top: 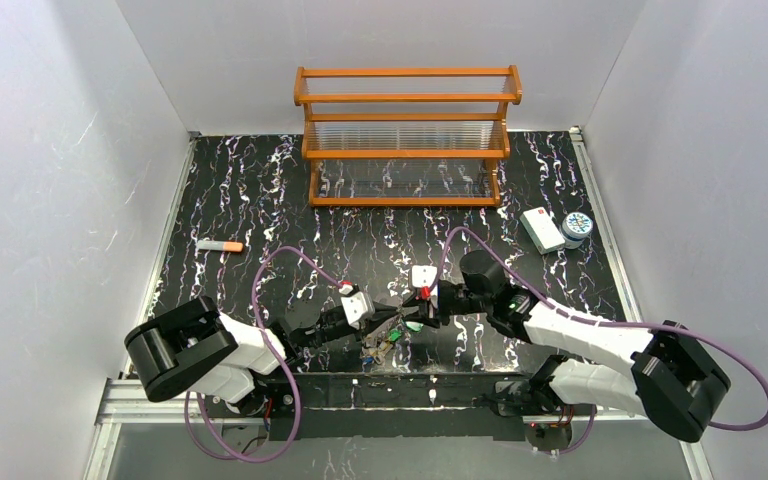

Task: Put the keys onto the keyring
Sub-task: Adjust the key on the keyring.

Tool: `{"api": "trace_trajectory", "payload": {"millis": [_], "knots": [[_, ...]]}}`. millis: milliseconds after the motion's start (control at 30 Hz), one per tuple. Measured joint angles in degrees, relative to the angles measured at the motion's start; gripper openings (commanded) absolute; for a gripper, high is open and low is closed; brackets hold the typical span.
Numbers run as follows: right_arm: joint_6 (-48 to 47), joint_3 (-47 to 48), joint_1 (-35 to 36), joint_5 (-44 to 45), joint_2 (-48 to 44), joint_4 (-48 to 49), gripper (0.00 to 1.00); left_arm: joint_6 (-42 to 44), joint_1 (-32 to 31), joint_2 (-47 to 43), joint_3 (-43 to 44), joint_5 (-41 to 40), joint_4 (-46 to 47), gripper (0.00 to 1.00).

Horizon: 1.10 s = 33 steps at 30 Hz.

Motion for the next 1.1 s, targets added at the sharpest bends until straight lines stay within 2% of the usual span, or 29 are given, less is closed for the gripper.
{"api": "trace_trajectory", "payload": {"millis": [133,200,233,433,600,667,933,1100], "knots": [[-0.04,0.0,-0.09,-0.52,1.05,1.4,0.18,0.0,0.0,0.0,0.0,0.24,0.0,0.0],[-0.07,0.02,-0.09,-1.05,1.9,1.86,0.05,0.02,0.0,0.0,0.0,0.26,-0.02,0.0],[-0.11,0.02,-0.15,-1.29,2.29,2.03,0.01,0.0,0.0,0.0,0.0,0.31,-0.07,0.0],[-0.15,0.11,-0.24,-1.7,2.78,2.1,0.01,0.04,0.0,0.0,0.0,0.48,-0.33,0.0],[-1.81,2.4,-0.24,-1.51,3.63,-1.49,0.01,0.66,0.0,-0.48,-0.11,-0.31,-0.28,0.35],[-3.13,4.76,-0.22,-1.29,5.6,-4.92,0.01,1.33,0.0,-1.97,-0.5,-1.42,-0.46,0.4],[-9.01,18.73,-0.17,0.26,17.51,-24.17,0.01,7.06,0.0,-11.06,-1.16,-6.47,-11.28,0.39],[-11.76,24.85,0.76,2.36,20.9,-32.39,0.01,10.8,0.0,-11.8,-0.15,-6.21,-19.89,0.39]]}}
